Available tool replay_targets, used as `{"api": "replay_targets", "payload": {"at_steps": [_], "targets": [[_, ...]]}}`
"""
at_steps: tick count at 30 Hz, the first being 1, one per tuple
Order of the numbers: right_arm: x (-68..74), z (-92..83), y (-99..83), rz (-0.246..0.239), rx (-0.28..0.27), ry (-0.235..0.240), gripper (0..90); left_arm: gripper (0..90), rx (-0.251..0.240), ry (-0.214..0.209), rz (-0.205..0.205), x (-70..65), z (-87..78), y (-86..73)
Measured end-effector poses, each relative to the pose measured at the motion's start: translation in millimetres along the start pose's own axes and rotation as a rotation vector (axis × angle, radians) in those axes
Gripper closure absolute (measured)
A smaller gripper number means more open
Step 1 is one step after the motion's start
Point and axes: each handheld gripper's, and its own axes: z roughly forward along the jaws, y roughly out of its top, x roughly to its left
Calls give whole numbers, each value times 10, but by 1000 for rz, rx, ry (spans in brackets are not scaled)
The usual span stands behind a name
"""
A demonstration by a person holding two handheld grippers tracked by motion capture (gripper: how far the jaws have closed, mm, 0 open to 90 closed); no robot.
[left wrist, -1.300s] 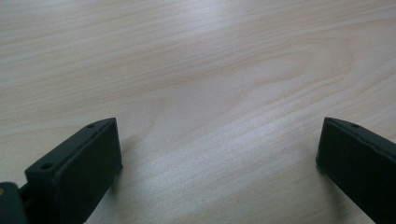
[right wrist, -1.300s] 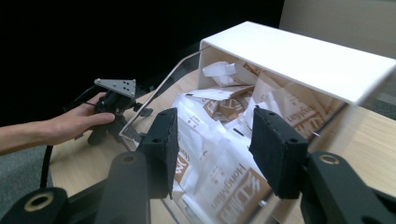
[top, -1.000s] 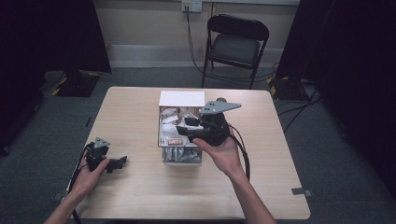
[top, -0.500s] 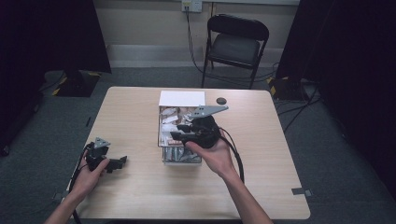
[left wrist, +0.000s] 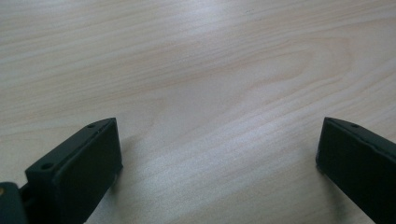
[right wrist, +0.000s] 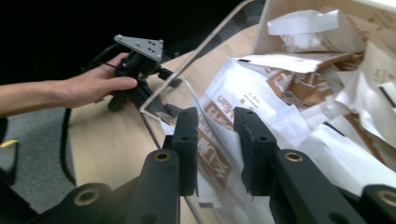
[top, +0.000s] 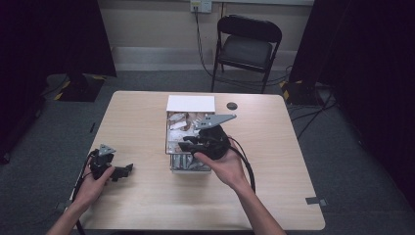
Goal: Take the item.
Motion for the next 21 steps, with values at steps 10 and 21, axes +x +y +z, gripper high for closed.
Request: {"api": "replay_targets", "payload": {"at_steps": [10, 21], "targets": [[1, 39, 9, -2, 22, 14, 797, 0, -1, 0, -1, -2, -1, -3], [-26, 41, 5, 3, 38, 19, 863, 0, -1, 0, -1, -2, -2, -3]]}}
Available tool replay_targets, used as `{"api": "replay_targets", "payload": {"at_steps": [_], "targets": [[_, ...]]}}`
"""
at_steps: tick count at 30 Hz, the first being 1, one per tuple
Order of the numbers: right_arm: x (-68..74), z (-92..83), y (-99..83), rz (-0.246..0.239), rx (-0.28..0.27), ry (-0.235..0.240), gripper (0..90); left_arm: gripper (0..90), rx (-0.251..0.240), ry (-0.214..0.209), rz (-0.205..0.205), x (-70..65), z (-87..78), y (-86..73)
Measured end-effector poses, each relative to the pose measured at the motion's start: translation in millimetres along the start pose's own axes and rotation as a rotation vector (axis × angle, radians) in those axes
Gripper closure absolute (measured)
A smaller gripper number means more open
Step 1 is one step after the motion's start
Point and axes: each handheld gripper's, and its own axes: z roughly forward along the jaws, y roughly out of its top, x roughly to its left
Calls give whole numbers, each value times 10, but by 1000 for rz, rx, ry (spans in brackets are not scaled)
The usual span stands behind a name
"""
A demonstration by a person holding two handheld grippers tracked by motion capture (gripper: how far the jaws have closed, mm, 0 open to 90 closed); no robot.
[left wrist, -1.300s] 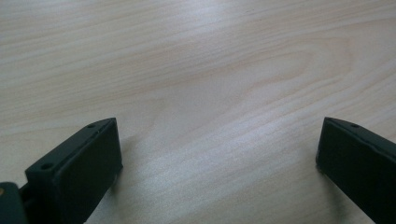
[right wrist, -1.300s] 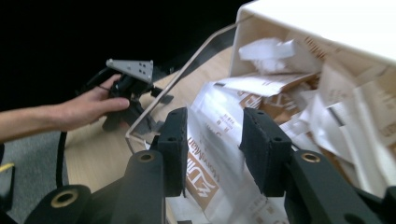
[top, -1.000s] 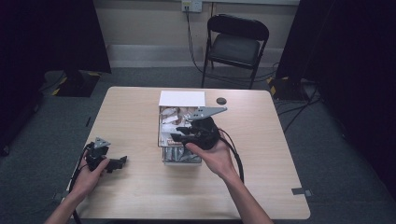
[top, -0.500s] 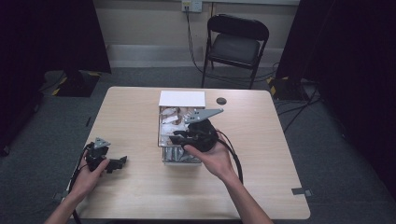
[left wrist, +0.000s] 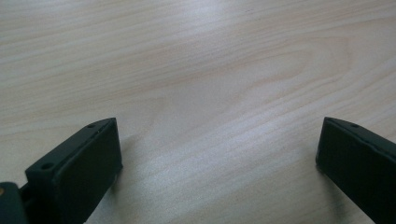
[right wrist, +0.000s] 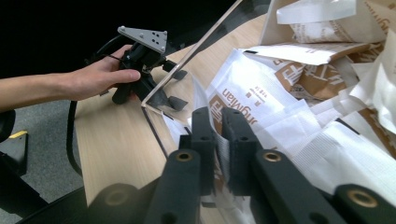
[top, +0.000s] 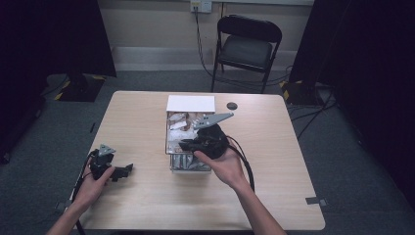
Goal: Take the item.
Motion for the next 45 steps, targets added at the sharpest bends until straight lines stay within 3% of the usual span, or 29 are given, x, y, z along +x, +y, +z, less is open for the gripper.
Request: {"api": "replay_targets", "payload": {"at_steps": [9, 15, 19, 45], "targets": [[-29, -47, -19, 25, -16, 2, 896, 0, -1, 0, -1, 0, 0, 0], [-34, -89, -8, 23, -45, -3, 899, 0, -1, 0, 0, 0, 0, 0], [-53, -112, -7, 8, -60, 22, 900, 0, -1, -2, 0, 0, -1, -1], [-97, -287, 36, 20, -147, 8, 900, 0, -1, -2, 0, 0, -1, -2]]}}
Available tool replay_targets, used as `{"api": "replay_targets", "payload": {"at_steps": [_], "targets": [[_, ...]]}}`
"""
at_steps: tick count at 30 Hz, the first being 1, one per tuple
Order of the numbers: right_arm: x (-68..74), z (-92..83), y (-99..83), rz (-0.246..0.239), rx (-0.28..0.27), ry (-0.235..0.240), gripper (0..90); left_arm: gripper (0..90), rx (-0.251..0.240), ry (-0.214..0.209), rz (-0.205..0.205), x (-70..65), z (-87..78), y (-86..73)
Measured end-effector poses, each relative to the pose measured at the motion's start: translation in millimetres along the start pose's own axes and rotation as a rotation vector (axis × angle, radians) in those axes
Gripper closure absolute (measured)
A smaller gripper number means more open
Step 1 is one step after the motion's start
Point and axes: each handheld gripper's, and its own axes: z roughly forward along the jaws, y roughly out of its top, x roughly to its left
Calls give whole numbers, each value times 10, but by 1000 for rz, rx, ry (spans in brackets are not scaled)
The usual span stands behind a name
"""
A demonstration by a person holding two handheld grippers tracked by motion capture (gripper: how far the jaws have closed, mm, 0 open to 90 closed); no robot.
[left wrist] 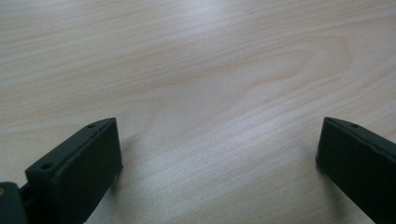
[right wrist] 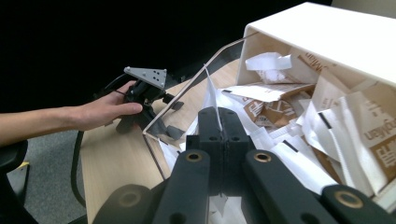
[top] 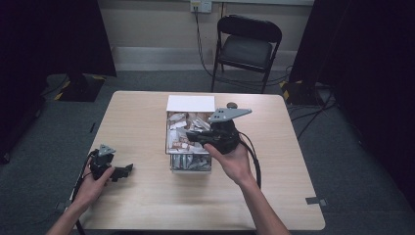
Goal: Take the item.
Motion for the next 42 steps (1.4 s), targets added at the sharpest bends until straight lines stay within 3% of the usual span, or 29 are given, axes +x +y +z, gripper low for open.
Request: {"api": "replay_targets", "payload": {"at_steps": [30, 42], "targets": [[-5, -415, 112, 20, -121, -44, 900, 0, 0, 0, 0, 0, 0, 0], [13, -602, 145, 7, -135, -78, 900, 0, 0, 0, 0, 0, 0, 0]]}}
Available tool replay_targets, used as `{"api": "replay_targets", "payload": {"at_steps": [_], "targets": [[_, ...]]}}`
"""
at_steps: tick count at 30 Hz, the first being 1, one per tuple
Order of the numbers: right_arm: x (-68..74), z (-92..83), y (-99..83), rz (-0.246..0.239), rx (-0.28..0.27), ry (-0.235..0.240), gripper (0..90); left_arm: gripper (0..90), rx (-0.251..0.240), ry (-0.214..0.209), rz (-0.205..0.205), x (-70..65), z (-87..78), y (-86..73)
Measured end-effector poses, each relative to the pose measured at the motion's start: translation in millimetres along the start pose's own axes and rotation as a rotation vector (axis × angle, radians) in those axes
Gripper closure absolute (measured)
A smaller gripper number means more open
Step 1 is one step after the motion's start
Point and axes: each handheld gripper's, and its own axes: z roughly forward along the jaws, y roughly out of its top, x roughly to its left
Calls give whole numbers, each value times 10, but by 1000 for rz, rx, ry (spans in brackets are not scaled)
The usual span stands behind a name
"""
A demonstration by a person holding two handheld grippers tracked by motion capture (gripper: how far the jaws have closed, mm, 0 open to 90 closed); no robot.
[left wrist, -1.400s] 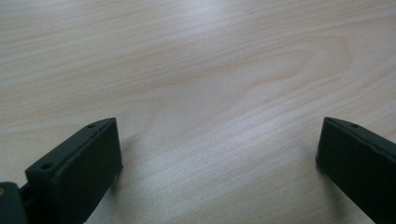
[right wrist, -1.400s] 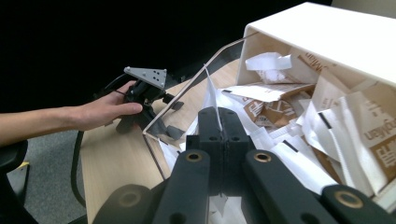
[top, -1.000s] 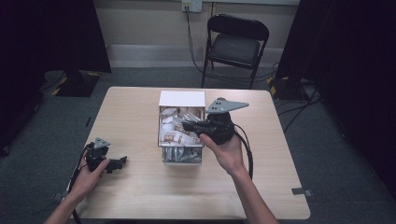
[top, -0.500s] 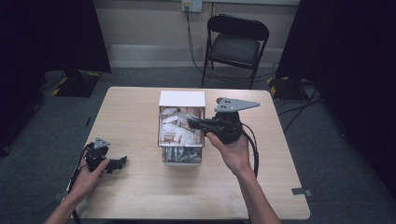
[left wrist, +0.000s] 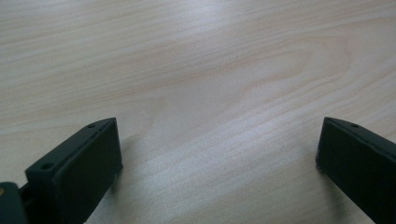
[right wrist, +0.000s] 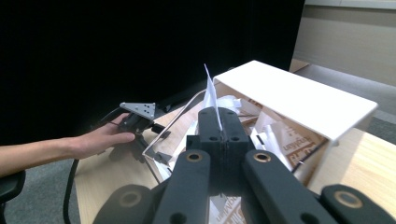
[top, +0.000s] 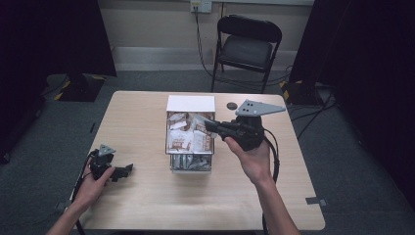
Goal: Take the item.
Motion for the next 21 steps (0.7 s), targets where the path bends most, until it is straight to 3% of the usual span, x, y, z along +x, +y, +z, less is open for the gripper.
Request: {"api": "replay_targets", "payload": {"at_steps": [7, 21], "targets": [[-35, -135, -15, 8, -17, -16, 900, 0, 0, 0, 0, 0, 0, 0], [-155, -411, -97, 24, -19, -96, 900, 0, 0, 0, 0, 0, 0, 0]]}}
